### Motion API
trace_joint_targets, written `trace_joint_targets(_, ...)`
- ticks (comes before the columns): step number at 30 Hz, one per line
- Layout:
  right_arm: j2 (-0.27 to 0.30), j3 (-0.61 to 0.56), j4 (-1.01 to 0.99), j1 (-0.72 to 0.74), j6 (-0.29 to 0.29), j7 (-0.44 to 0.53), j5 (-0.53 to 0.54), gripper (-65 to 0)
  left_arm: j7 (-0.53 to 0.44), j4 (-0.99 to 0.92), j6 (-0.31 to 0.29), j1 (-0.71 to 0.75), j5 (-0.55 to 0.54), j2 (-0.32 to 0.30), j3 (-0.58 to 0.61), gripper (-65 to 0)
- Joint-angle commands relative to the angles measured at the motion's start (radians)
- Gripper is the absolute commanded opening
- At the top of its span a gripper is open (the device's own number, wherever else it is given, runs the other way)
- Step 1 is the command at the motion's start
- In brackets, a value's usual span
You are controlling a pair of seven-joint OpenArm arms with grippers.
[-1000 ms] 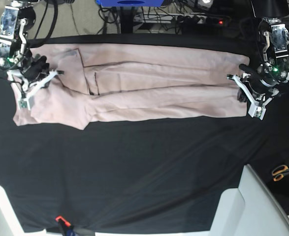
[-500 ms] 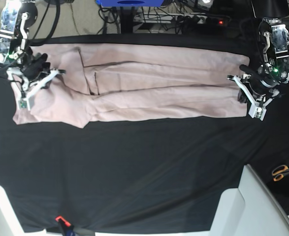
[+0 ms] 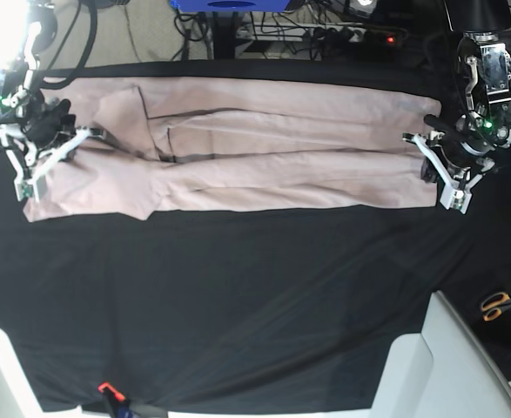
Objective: Fold the T-shirt properly
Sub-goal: 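Lower the folded hem onto the shirt and smooth it with both grippers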
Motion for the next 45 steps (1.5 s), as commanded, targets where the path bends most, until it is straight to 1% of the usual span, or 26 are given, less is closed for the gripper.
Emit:
trace_joint_targets(1, -0.003, 0.002, 0.02, 0.004, 0.0, 0.014, 0.006, -64.2, -0.018, 0.019, 0.001, -0.007, -0.007, -0.016, -0.006, -65.0)
trace_joint_targets(6, -0.043, 0.025, 0.022, -0.016, 0.0, 0.019, 0.005, -64.2, -0.018, 0.019, 0.001, -0.007, -0.007, -0.016, -0.006, -65.0)
trace_joint_targets(10, -0.052, 0.03, 0.022, -0.034, 0.0, 0.019, 0.005, -64.2, -0.018, 0.019, 0.001, -0.007, -0.007, -0.016, -0.006, -65.0)
trace_joint_targets(17, -0.055, 0.031, 0.051, -0.062, 0.0, 0.022, 0.005, -64.2, -0.018, 0.019, 0.001, -0.007, -0.007, -0.027, -0.004, -65.0)
trace_joint_targets(20, -0.055, 0.031, 0.03, -0.062, 0.0, 0.054, 0.005, -64.2, -0.018, 0.019, 0.001, -0.007, -0.007, -0.028, -0.004, -65.0)
trace_joint_targets(24, -0.049, 0.031, -0.01, -0.059, 0.0, 0.069, 0.003, -64.2, -0.018, 0.019, 0.001, -0.003, -0.007, -0.039, -0.004, -65.0)
trace_joint_targets(27, -0.055, 0.067, -0.009, -0.064, 0.0, 0.069, 0.003, -64.2, -0.018, 0.019, 0.001, 0.01, -0.007, -0.044, -0.004, -65.0)
trace_joint_targets(31, -0.055, 0.07, -0.006, -0.067, 0.0, 0.065, 0.003, -64.2, -0.018, 0.019, 0.001, 0.014, -0.007, -0.041, -0.003, -65.0)
trace_joint_targets(35, -0.056, 0.07, -0.007, -0.067, 0.0, 0.066, 0.003, -64.2, -0.02, 0.018, 0.001, 0.014, -0.007, -0.042, 0.037, -65.0)
trace_joint_targets(45, -0.056, 0.07, -0.009, -0.087, 0.0, 0.069, 0.003, -64.2, -0.02, 0.011, 0.002, 0.013, -0.007, -0.036, 0.037, -65.0)
